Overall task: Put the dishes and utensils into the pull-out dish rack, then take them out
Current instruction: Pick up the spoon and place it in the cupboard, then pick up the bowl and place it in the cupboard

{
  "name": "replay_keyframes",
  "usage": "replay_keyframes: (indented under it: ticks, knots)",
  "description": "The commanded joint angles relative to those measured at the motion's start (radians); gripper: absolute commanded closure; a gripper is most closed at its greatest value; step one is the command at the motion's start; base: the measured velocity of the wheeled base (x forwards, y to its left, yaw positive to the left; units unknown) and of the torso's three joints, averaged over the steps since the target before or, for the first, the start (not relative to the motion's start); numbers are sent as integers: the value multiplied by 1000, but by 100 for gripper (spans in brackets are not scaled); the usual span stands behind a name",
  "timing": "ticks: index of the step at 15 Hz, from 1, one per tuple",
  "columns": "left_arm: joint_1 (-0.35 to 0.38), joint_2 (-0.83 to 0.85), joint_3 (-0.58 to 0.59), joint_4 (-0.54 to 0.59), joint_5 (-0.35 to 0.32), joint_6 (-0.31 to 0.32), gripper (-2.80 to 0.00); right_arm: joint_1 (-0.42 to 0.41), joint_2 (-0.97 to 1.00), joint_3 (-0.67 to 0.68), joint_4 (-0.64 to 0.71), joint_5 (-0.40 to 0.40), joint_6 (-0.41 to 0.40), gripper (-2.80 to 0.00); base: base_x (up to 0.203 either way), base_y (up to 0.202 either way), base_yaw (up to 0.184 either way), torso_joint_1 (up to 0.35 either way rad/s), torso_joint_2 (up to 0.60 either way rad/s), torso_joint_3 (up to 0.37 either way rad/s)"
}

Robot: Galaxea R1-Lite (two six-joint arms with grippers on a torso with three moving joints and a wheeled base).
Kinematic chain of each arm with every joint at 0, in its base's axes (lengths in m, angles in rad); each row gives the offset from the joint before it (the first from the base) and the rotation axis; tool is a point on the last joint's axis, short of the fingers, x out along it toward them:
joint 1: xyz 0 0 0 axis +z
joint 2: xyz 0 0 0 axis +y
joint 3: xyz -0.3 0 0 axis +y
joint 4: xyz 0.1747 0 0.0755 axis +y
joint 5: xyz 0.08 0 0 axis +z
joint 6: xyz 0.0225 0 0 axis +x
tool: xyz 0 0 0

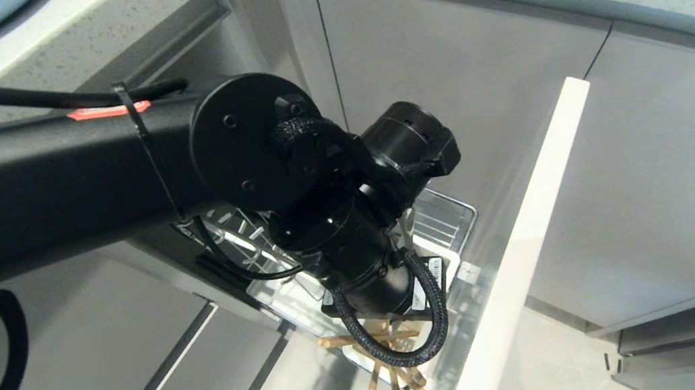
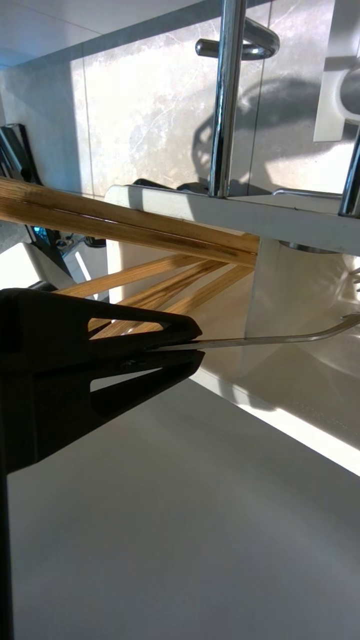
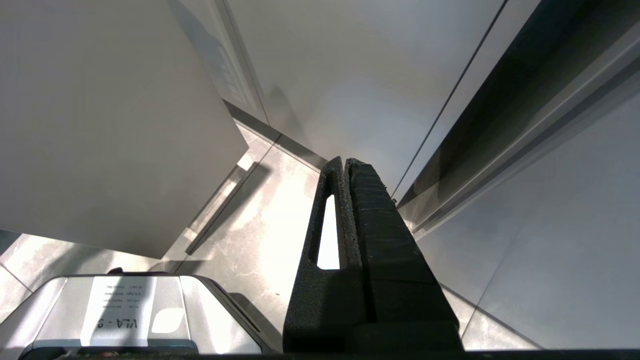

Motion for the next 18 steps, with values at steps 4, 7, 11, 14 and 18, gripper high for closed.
replay_keyframes:
  ticks: [4,7,11,14,18]
  knots:
    - [3,16,0,6,2,-4,0,0,0,2,-1,-1,0,0,0,0,0,0,0,0]
    - [3,20,0,6,2,-4,0,0,0,1,-1,-1,0,0,0,0,0,0,0,0]
    - [3,20,-1,3,3,-4,-280,0,0,2,-1,-1,0,0,0,0,0,0,0,0]
    - [3,10,-1,3,5,-4,-280,0,0,2,-1,0,0,0,0,0,0,0,0,0]
    - [3,-18,-1,3,8,-4,-280,0,0,1,0,0,0,0,0,0,0,0,0,0]
